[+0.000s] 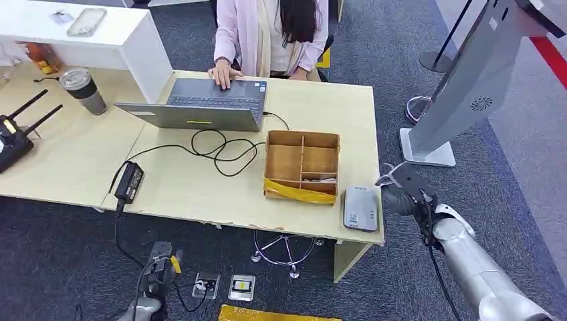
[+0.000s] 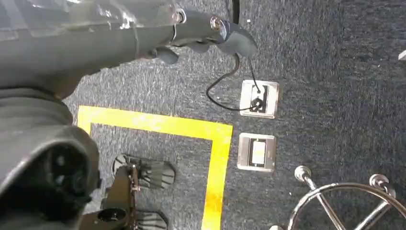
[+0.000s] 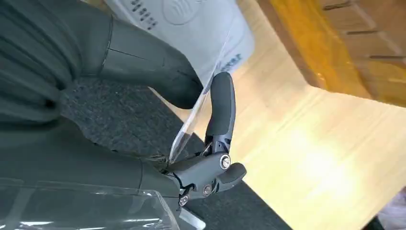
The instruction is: Pass the card to the sensor for recognition and then transmit it.
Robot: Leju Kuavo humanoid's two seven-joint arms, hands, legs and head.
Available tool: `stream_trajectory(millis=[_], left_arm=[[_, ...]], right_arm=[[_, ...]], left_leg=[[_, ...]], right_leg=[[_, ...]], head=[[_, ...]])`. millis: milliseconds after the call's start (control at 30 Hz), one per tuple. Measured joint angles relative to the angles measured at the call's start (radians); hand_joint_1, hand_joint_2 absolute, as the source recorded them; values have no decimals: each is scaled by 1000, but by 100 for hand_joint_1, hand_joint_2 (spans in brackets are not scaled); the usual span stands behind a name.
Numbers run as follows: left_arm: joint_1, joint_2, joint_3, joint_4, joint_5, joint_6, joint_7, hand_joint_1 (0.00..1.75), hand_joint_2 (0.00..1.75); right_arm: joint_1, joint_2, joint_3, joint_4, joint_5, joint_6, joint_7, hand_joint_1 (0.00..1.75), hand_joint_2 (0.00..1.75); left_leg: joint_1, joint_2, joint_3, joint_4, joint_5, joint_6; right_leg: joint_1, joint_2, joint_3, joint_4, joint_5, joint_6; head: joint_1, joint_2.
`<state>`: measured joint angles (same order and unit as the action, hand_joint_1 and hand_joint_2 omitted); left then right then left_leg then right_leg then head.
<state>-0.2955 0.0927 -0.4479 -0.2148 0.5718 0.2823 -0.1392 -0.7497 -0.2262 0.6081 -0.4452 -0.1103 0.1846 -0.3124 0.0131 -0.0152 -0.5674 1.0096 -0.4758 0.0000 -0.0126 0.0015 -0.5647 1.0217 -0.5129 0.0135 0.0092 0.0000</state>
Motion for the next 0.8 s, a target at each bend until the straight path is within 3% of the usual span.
stream_trajectory(millis=[800], left_arm=[[23, 13, 0, 0, 52, 39, -12, 0, 0]], right_arm=[[50, -8, 4, 31, -17, 21, -15, 175, 175]], left_leg=[[0, 0, 0, 0, 0, 0]], right_leg=[[0, 0, 0, 0, 0, 0]], head=[[0, 0]])
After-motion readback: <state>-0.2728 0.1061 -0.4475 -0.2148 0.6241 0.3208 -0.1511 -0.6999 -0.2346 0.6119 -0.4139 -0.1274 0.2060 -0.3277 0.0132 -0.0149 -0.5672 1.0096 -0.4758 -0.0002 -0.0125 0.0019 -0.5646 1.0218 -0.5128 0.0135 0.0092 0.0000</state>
